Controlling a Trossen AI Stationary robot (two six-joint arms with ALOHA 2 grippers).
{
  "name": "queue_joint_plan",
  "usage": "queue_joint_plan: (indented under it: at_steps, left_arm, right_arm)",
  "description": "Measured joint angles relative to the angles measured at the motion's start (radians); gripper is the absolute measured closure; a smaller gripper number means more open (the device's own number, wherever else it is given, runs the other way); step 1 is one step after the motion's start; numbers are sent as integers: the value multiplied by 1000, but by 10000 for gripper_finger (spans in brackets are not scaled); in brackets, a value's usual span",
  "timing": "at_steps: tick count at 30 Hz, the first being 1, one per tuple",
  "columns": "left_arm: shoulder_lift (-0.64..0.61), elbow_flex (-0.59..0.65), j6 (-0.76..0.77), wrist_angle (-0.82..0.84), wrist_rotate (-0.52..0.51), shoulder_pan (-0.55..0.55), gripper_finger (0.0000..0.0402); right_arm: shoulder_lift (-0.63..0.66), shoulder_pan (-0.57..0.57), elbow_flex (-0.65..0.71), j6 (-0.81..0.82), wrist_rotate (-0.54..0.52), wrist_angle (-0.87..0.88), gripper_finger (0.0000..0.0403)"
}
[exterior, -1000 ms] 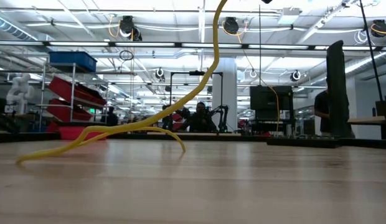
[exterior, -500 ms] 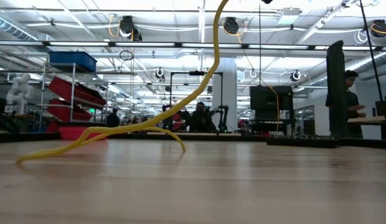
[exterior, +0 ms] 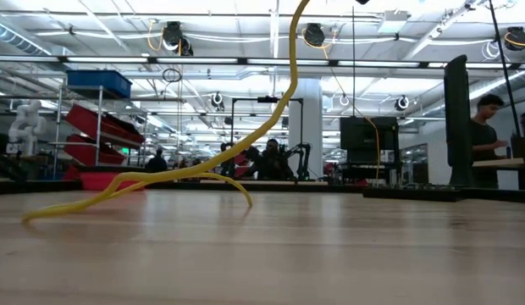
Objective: Coil cords
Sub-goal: Coil the yellow cable wire onto the spool
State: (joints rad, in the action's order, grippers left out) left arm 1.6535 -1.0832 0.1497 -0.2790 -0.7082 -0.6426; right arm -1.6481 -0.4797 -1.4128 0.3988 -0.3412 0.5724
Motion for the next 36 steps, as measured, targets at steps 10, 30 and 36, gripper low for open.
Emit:
queue_joint_plan:
  at_steps: [10, 30, 36]
  left_arm:
    - [0, 0, -7, 13, -7, -1, 398]
    - [-101, -1, -132, 165, 34, -67, 399]
    - [-135, -1, -305, 192, 58, -147, 400]
  right_arm:
    - [0, -13, 0, 9, -33, -1, 369]
    - [25, -85, 0, 30, -21, -1, 261]
    - [20, -93, 0, 2, -19, -70, 261]
